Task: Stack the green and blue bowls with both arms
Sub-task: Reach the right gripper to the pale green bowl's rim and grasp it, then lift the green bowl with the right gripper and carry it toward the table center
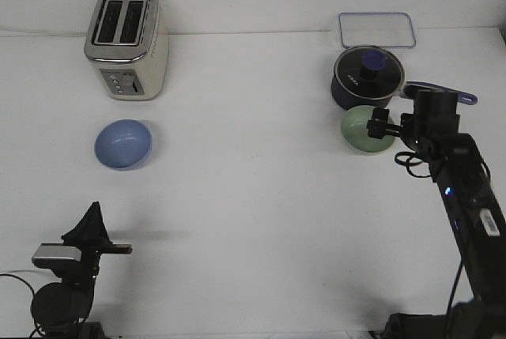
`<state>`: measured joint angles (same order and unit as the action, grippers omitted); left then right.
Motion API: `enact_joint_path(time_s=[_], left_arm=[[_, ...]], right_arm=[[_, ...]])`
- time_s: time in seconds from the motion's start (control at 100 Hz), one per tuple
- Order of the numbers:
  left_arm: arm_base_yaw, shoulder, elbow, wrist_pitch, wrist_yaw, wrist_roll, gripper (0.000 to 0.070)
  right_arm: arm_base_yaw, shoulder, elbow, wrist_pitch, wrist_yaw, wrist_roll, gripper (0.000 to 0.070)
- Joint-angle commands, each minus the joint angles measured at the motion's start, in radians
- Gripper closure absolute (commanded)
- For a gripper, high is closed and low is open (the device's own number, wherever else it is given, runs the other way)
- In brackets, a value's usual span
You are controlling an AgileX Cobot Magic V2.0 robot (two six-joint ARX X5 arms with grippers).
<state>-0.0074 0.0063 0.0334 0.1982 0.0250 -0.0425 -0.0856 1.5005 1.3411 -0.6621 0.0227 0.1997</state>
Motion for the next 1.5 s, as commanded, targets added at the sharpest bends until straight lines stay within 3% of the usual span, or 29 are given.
enact_joint_path(time_s=[0.0, 0.38, 0.42, 0.56, 0.62, 0.99, 1.26, 1.49], left_arm=[[0.000, 0.000, -0.019, 0.012, 0.000, 0.005, 0.0687], [0.000, 0.000, -0.019, 0.011, 0.000, 0.005, 0.0687], [0.000, 0.000, -0.019, 0.011, 0.000, 0.005, 0.0687], [0.000, 0.000, -0.019, 0.012, 0.000, 0.005, 0.0687], [0.000, 0.000, -0.019, 0.011, 0.000, 0.005, 0.0687], [0.000, 0.000, -0.019, 0.011, 0.000, 0.005, 0.0687], [0.000, 0.000, -0.019, 0.012, 0.000, 0.005, 0.0687], [0.000, 0.000, -0.019, 0.011, 0.000, 0.005, 0.0687]], right_arm=[[-0.012, 0.091, 0.041, -0.005, -0.002, -0.025, 0.0087], [-0.064, 0.344, 0.074, 0.060, -0.104, -0.024, 0.0118], [-0.067, 0.355, 0.074, 0.064, -0.105, -0.024, 0.0183], [-0.067, 0.375, 0.074, 0.072, -0.129, -0.034, 0.0574], [-0.067, 0.375, 0.074, 0.077, -0.129, -0.034, 0.0699], [-0.067, 0.227, 0.074, 0.071, -0.190, -0.040, 0.0700], [-0.060, -0.062, 0.074, 0.025, -0.369, -0.013, 0.0700], [0.089, -0.217, 0.051, -0.110, -0.369, -0.023, 0.0700]])
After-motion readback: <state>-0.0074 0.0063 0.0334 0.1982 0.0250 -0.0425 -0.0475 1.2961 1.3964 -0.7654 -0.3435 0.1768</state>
